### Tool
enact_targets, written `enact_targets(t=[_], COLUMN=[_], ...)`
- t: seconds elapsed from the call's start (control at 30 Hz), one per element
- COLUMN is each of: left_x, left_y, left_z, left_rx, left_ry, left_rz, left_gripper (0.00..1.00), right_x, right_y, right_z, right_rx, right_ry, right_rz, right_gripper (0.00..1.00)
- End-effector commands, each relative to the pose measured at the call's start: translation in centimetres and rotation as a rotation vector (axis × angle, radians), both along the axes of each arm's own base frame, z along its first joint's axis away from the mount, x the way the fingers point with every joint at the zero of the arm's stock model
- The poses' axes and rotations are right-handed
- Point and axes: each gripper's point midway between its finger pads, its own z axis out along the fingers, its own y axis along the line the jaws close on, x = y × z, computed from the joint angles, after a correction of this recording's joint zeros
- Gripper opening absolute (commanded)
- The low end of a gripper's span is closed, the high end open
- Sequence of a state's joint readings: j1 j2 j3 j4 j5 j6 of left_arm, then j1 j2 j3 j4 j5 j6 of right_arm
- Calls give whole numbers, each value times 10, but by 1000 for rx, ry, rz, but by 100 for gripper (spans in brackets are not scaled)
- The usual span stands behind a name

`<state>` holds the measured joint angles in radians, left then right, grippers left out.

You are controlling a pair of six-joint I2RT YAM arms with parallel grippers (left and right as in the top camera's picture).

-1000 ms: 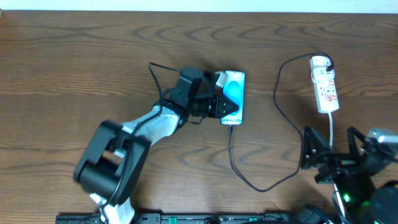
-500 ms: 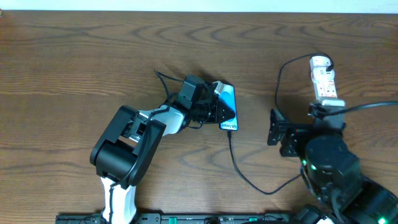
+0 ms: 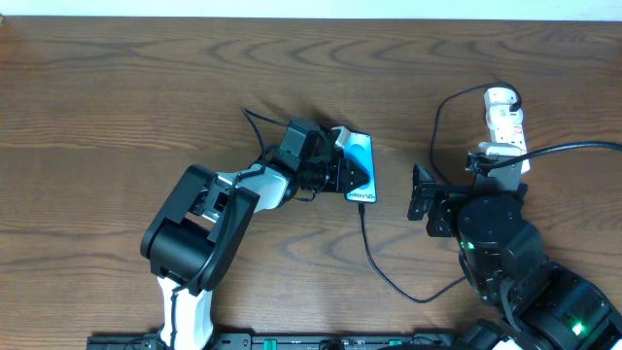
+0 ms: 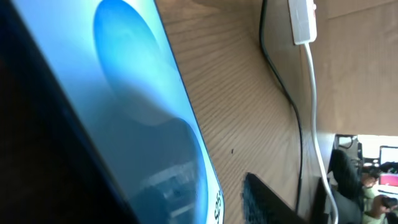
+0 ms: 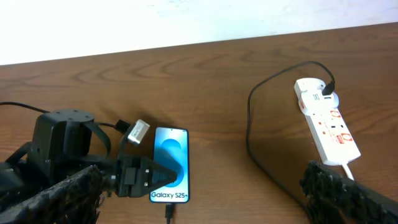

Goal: Plug charger to phone and switch on socket
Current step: 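Lower the phone flat onto the table with the left gripper, then release the phone and retract the left gripper to rest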

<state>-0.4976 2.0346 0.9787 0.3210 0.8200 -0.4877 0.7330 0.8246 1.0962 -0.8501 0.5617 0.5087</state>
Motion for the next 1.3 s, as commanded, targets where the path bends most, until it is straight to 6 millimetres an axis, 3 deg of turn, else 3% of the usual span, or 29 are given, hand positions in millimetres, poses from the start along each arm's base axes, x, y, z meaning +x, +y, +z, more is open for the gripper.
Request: enact_targets(t=[0.0,0.3,0.37,0.57,0.67,0.8,0.93,1.0,1.03,1.13,1.2,1.27], left_x=[16,27,30,33,34,41,55,59,56,36,12,-17], left_y=[1,15,20,36,49,81,141,176,203,250,274,284], left_z=[5,-8,-8,-15,-21,-13,31,59,84,146,188,223], left_rx=[31,129,134,159,185,220,286,359,421,511,559,577], left_ry=[-77,-148,-146,-101,-81,-85,-151,-207,-251,-350,-431,-508], left_rz=[16,41,55,85,91,116,202,276,333,467,552,612], left_gripper=[49,56,64,66,66,82,86,86,86,86,87,87], right_x=[1,1,1,1,0,-1,-2,-1,1,7,15,23], right_y=[-4,-3,-2,-2,-2,3,5,5,7,12,19,26], right_z=[-2,-2,-3,-3,-3,-5,-9,-12,-16,-26,-36,-44], right_rx=[-1,1,3,2,2,14,9,-1,-14,-40,-65,-79], right_ry=[0,2,4,7,7,20,39,48,61,91,121,138], right_rz=[-24,-20,-15,-14,-14,13,27,25,22,21,21,22], right_gripper=[99,99,99,99,99,99,99,99,99,99,99,99])
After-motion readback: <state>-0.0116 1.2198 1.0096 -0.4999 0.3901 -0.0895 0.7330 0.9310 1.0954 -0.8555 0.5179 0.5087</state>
